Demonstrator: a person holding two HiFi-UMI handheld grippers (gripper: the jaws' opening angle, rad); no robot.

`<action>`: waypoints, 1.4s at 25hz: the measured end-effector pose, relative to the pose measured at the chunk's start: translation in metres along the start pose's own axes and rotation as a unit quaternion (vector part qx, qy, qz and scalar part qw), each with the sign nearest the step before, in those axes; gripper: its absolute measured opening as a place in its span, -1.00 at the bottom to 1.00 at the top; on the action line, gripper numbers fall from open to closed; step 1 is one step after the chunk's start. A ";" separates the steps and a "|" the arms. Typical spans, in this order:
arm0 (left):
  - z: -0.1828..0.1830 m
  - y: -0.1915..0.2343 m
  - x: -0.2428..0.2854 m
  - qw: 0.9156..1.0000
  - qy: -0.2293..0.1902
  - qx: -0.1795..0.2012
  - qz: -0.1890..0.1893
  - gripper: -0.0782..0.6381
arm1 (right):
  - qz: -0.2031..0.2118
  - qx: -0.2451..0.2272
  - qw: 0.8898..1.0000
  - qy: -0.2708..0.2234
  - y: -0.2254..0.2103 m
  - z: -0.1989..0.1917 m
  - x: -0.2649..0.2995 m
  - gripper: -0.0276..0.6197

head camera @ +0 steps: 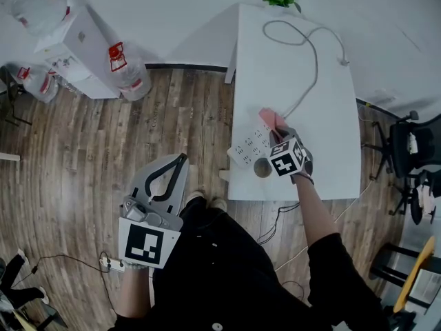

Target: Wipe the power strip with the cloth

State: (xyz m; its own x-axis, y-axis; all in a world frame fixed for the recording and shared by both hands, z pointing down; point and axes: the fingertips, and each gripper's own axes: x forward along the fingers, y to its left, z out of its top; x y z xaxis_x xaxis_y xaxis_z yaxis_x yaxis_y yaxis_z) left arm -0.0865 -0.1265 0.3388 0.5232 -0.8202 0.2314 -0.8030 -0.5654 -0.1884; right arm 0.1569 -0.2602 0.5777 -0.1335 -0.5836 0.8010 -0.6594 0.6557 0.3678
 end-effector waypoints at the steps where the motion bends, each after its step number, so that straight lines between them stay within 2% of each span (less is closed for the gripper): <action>1: 0.000 0.000 0.000 1.000 0.000 -0.001 0.000 -0.74 | 0.004 -0.001 1.000 -0.003 0.004 0.001 -0.002 -0.76; 19: 0.004 -0.008 0.001 1.000 -0.008 0.000 -0.013 -0.74 | 0.065 -0.023 0.997 -0.046 0.078 0.023 -0.022 -0.76; 35: 0.006 -0.012 0.005 1.000 -0.015 0.000 -0.023 -0.74 | 0.130 -0.064 0.986 -0.078 0.152 0.043 -0.040 -0.76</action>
State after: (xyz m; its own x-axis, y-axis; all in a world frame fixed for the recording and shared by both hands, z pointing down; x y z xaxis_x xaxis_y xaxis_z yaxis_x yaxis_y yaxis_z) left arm -0.0721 -0.1241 0.3362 0.5688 -0.7950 0.2108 -0.7773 -0.6033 -0.1782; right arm 0.0300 -0.1579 0.5810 -0.4046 -0.4477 0.7974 -0.4905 0.8422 0.2240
